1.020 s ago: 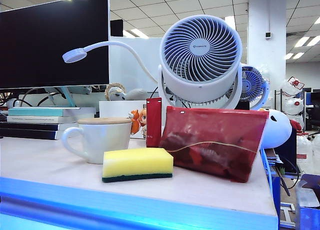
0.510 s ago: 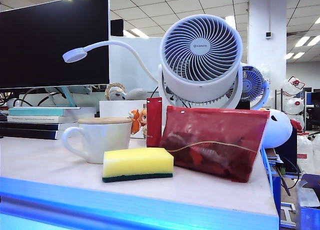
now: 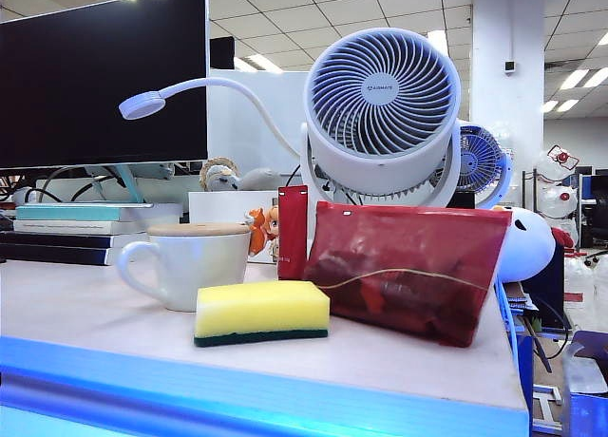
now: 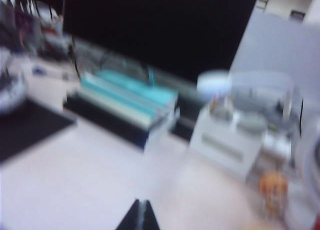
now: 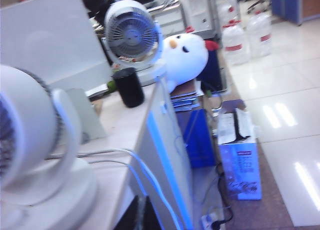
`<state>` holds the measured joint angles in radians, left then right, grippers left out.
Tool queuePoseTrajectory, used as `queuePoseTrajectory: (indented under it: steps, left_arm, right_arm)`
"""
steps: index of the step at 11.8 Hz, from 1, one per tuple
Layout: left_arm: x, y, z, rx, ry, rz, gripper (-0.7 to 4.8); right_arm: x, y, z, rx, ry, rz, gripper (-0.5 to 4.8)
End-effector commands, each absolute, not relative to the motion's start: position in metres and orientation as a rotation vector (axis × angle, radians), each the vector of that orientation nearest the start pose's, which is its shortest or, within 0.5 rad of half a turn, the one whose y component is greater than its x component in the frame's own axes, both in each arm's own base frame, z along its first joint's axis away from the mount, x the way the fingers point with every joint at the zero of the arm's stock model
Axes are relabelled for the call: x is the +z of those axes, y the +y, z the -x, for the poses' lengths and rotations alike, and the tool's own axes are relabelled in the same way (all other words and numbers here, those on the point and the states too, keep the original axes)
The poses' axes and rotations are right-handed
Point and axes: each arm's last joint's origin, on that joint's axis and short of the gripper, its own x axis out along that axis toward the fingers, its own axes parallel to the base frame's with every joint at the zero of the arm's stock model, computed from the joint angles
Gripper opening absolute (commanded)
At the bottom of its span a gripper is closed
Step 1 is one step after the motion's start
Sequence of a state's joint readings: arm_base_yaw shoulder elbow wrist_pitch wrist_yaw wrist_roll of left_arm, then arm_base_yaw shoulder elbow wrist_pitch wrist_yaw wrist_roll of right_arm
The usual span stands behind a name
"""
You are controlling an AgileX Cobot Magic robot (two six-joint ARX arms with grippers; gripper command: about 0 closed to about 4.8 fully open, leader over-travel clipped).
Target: Open the drawer, place the cleaning sponge inside, then close the drawer.
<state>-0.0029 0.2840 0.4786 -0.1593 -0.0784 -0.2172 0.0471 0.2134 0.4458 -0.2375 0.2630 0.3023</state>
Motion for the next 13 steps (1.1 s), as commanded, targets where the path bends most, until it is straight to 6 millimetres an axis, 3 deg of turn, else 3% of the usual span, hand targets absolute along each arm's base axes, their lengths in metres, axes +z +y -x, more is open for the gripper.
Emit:
queuePoseTrajectory:
  steps: [1,3,6,7,8,12,13]
  left_arm:
    - [0.347,0.002,-0.117,0.081,-0.001,0.142,-0.05]
    - [0.383,-0.005,-0.146,-0.166,0.167,0.074,-0.05]
    - [0.405,-0.017,-0.149,-0.389,0.292,0.039,-0.05]
    - [0.409,-0.022,-0.143,-0.441,0.324,-0.025,-0.05]
    - [0.410,-0.035,-0.132,-0.584,0.388,-0.074,-0.05]
    - [0.409,-0.042,-0.129,-0.636,0.394,-0.087,-0.05]
    - [0.409,-0.042,-0.129,-0.636,0.394,-0.087,-0.05]
  right_arm:
    - [0.314,0.000,-0.101,-0.131,0.002,-0.308,-0.04]
    - [0.337,0.002,-0.127,-0.088,0.028,-0.312,-0.04]
    - [0.342,0.007,-0.149,0.039,0.071,-0.463,-0.04]
    - [0.338,0.011,-0.159,0.149,0.126,-0.523,-0.04]
    - [0.321,0.019,-0.181,0.368,0.309,-0.557,-0.04]
    - [0.299,0.026,-0.200,0.511,0.558,-0.744,-0.04]
    - [0.284,0.026,-0.205,0.517,0.660,-0.774,-0.04]
